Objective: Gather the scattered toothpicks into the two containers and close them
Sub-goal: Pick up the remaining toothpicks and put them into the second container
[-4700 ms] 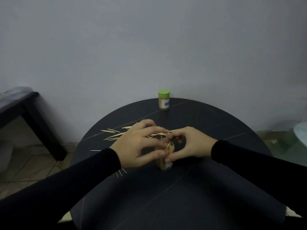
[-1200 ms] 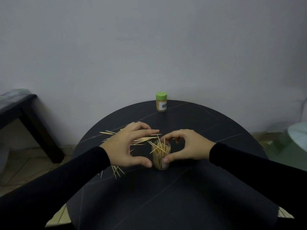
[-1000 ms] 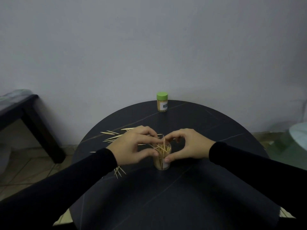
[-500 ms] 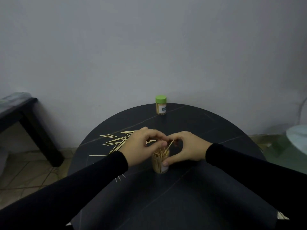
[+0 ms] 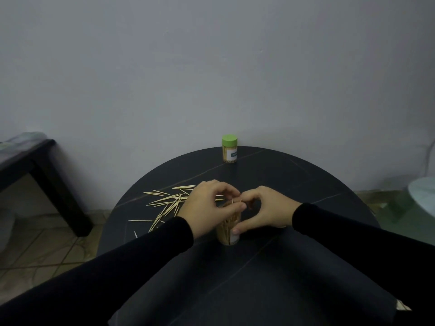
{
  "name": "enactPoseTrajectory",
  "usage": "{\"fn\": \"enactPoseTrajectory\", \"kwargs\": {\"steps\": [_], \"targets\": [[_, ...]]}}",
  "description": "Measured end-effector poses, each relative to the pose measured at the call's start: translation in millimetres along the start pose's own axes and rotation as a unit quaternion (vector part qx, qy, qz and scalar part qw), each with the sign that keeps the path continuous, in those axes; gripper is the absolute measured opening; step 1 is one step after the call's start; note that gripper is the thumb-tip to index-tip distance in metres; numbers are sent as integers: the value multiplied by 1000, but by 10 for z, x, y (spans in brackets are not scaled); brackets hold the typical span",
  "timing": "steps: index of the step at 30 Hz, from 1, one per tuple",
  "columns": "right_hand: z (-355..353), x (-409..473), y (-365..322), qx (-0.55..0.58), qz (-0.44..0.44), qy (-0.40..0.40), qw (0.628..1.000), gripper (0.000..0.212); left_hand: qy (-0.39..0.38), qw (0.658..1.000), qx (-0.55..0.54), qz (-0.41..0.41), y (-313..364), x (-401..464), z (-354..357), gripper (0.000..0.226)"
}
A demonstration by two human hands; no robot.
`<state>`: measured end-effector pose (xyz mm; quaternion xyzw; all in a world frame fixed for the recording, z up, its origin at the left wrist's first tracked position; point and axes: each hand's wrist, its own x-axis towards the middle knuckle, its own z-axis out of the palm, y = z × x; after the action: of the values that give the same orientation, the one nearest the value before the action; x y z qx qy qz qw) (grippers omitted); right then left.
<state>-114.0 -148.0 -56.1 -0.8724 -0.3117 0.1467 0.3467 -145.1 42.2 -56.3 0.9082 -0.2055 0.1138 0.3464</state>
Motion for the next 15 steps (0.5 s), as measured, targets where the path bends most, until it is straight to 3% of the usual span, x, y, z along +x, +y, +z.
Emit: {"fn": "enactPoseTrajectory", "kwargs": {"steps": [5, 9, 15], "targets": [[-10, 17, 10, 7, 10, -1, 1000, 50, -14, 1000, 1, 8, 53, 73, -57, 7], [-21, 6, -19, -2, 1, -6, 1000, 43, -28, 995, 42, 90, -28, 67, -260, 4], [-10, 20, -11, -9, 1, -7, 1000, 57, -26, 975, 87, 201, -269, -111, -307, 27]]}}
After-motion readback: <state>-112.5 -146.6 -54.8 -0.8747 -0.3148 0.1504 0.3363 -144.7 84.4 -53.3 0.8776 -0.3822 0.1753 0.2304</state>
